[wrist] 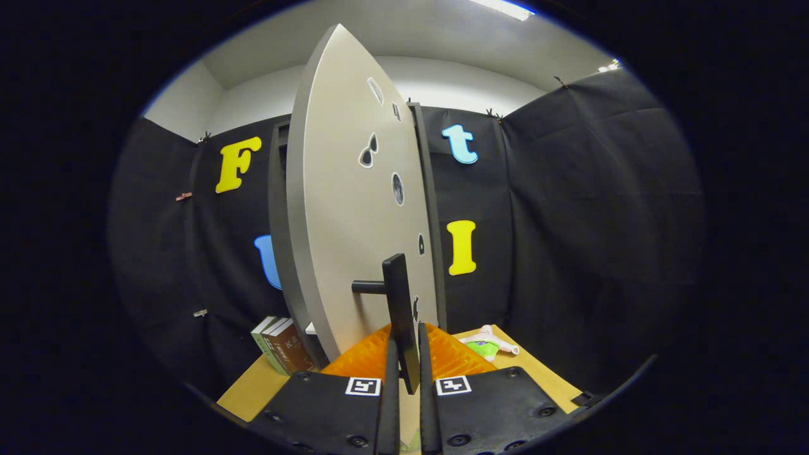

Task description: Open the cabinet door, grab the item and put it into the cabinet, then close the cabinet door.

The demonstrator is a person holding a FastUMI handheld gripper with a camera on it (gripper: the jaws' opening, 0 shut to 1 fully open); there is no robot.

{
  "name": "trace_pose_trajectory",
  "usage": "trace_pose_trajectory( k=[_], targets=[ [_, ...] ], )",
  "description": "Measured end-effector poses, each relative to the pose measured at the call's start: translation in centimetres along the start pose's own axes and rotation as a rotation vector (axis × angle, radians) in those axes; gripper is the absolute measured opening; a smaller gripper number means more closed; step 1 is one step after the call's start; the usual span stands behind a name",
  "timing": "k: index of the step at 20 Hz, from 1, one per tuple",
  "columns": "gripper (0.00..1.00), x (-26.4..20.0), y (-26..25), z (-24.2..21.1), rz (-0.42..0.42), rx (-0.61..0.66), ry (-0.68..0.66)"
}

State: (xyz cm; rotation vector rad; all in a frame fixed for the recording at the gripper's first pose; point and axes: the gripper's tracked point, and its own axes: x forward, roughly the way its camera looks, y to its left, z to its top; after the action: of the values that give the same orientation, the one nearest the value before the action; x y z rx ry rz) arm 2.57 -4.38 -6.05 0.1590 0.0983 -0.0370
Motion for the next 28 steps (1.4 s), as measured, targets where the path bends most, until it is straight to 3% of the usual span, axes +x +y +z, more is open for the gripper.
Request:
trace_pose_trajectory(
  k=[12, 15, 17, 22, 28],
  targets=[
    [0.11, -1.7, -6.9, 2.5, -0.194, -0.070, -0.093],
    [0.12, -2.7, -7.1, 2.8, -0.197, -0.072, -0.104],
    [0.22, -3.3, -7.0, 3.0, -0.206, -0.075, -0.107],
    [0.98, -5.0, -3.2, 2.5, -0.117, -0.102, -0.098],
    [0.98, -5.5, 4.5, -2.9, 0.062, -0.123, 0.045]
  ],
)
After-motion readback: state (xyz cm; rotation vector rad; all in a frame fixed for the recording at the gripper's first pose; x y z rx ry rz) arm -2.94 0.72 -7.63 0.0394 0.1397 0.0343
